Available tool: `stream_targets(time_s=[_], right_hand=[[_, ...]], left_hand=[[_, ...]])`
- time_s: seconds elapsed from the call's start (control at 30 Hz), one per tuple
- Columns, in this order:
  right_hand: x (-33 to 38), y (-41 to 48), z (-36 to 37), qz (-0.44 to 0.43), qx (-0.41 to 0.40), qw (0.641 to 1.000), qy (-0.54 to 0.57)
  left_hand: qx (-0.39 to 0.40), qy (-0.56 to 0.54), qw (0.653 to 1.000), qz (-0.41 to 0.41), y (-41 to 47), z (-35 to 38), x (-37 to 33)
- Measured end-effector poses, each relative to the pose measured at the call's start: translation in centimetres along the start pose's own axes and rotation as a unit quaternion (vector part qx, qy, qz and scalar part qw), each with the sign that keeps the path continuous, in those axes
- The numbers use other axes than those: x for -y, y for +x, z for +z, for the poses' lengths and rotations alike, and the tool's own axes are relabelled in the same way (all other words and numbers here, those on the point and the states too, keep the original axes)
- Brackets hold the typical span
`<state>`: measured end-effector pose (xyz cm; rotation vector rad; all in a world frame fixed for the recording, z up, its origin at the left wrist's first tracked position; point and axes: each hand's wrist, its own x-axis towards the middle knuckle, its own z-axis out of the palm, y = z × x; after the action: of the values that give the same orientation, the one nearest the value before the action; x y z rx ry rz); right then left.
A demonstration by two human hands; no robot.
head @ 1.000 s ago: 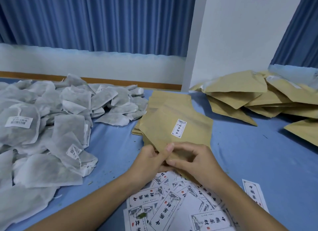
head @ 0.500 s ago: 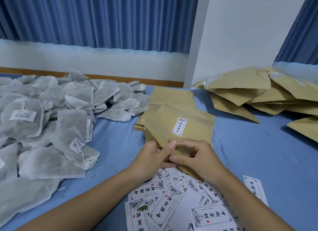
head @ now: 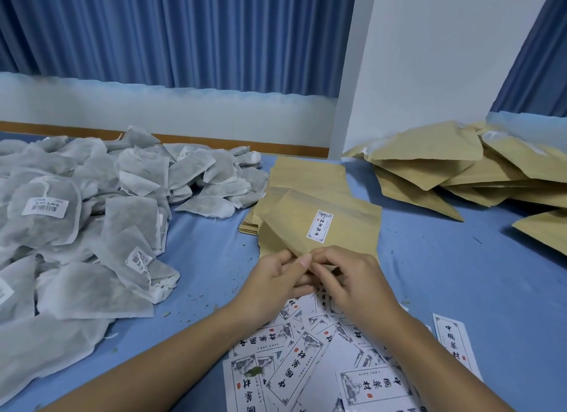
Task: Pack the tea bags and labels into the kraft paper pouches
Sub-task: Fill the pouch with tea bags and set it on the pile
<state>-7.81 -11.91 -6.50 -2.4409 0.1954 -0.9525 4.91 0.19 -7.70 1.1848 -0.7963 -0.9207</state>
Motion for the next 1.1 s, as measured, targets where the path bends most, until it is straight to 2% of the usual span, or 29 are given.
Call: stream_targets(time_s=[0.17, 0.33, 0.5, 0.83, 1.0, 1.1], right_hand=[[0.1, 0.1, 0.3, -0.064, 0.004, 0.998, -0.025], [-0.1, 0.3, 0.4, 0.053, 0.014, 0.992, 0.111], [-0.4, 0.5, 0.1, 0.123, 0.007, 0.971, 0.203], [-1.1, 0.7, -0.5, 0.162, 0.027, 0.946, 0.278], [-1.0, 0.6, -0.3, 0.119, 0.005, 0.973, 0.198], [-0.3, 0.6, 0.0, 0.089, -0.014, 0.987, 0.130]], left_hand=[[-0.075, -0.032, 0.997, -0.012, 0.1, 0.0, -0.2], [-0.070, -0.040, 0.997, 0.003, -0.3, 0.0, -0.4], [-0.038, -0.050, 0.998, 0.008, -0.6, 0.1, -0.5], [-0.030, -0.040, 0.999, 0.018, -0.6, 0.0, -0.4], [-0.020, -0.032, 0.999, 0.012, -0.7, 0.2, -0.4], [-0.043, -0.021, 0.999, 0.000, -0.5, 0.4, -0.3]])
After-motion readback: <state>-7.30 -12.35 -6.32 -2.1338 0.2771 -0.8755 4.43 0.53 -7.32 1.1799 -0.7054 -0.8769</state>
